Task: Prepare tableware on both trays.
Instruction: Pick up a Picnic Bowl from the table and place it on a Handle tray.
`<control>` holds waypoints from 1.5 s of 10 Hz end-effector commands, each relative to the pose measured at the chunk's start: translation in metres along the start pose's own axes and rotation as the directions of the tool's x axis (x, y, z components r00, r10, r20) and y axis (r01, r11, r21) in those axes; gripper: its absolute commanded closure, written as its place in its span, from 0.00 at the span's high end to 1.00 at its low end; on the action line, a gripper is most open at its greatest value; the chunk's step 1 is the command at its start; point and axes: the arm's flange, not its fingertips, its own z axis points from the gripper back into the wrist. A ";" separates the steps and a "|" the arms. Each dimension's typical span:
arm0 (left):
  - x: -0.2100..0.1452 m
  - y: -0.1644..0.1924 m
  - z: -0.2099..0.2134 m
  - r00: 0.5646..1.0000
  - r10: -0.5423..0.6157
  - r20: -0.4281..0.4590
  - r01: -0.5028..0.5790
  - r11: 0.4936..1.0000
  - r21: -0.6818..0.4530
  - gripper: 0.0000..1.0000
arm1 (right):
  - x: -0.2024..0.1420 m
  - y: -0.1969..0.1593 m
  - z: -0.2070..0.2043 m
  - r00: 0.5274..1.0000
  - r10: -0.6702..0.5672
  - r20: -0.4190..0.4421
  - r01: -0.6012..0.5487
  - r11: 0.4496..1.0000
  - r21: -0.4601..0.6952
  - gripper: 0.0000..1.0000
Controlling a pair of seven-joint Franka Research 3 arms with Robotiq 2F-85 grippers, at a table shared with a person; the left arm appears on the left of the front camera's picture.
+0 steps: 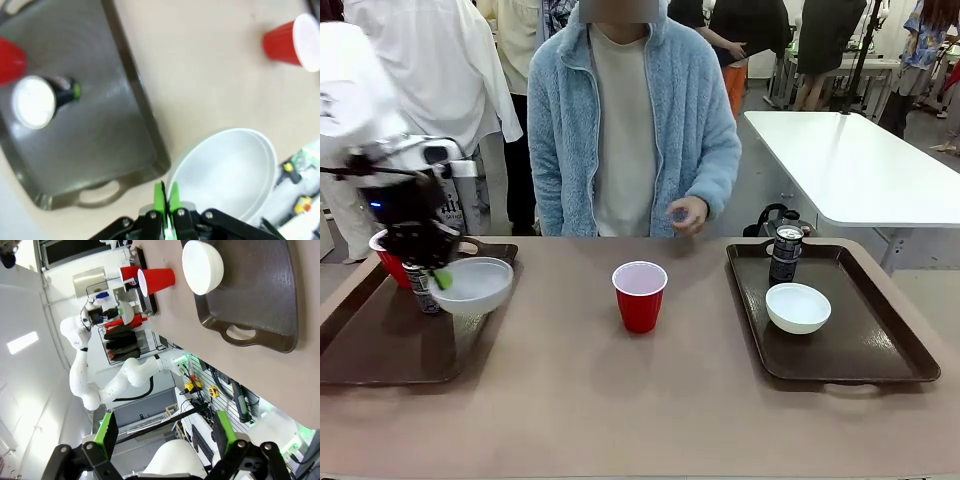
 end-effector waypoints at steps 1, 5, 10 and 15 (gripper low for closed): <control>-0.025 0.033 0.006 0.999 0.004 0.040 -0.002 0.998 -0.062 0.00 | -0.001 0.000 0.000 1.000 0.000 0.002 0.000 1.000 0.000 1.00; -0.040 0.098 0.008 0.999 0.006 0.046 -0.004 0.999 -0.050 0.00 | -0.001 0.000 0.000 1.000 0.000 0.002 0.000 1.000 0.000 1.00; -0.047 0.147 0.007 0.998 0.040 0.047 -0.040 0.999 -0.012 0.00 | -0.001 0.000 0.000 1.000 0.000 0.002 0.000 1.000 0.000 1.00; -0.042 0.173 -0.063 0.997 0.057 0.060 -0.057 0.998 -0.008 0.00 | -0.001 0.000 0.000 1.000 0.000 0.002 0.000 1.000 0.000 1.00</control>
